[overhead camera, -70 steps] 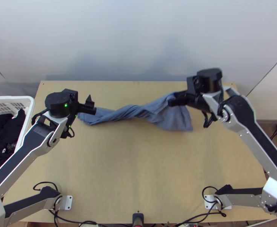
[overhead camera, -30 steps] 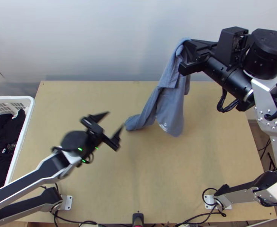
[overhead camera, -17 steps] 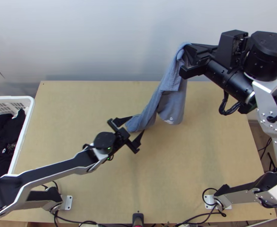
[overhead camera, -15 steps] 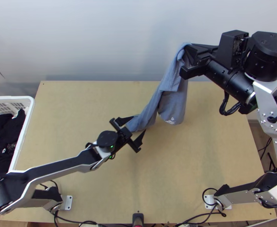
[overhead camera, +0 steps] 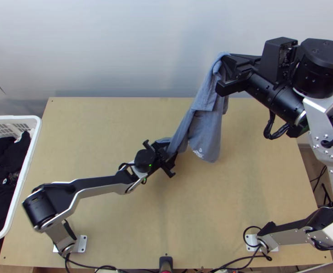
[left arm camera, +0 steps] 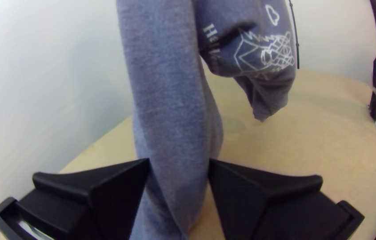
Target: Fold the t-shirt
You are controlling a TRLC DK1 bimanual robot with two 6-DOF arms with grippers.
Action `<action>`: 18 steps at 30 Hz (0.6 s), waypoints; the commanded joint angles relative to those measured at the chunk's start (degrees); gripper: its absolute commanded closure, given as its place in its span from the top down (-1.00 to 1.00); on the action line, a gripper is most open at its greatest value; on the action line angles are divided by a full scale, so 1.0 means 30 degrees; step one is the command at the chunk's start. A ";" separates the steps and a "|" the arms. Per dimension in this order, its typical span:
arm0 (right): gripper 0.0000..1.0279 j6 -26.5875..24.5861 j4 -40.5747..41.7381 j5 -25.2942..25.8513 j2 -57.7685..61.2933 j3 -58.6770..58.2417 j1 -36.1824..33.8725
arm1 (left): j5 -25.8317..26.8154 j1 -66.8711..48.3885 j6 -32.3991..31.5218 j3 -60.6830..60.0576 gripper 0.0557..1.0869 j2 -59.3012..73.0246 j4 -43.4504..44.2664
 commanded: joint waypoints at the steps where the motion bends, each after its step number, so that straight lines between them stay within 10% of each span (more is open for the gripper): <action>1: -0.84 -0.0048 -0.0035 -0.0024 -0.0001 -0.0004 0.0006 | 0.0826 0.0726 -0.0131 0.1545 -0.40 0.2457 0.0546; 3: -0.84 -0.0048 -0.0035 0.0005 0.0028 -0.0004 0.0006 | 0.1266 0.0989 -0.0277 0.1955 -0.96 0.2896 0.0458; 18: -0.84 -0.0751 0.0434 0.0386 0.0321 -0.0151 -0.0082 | 0.4342 0.0960 -0.1742 0.1985 -0.93 -1.2514 -1.1583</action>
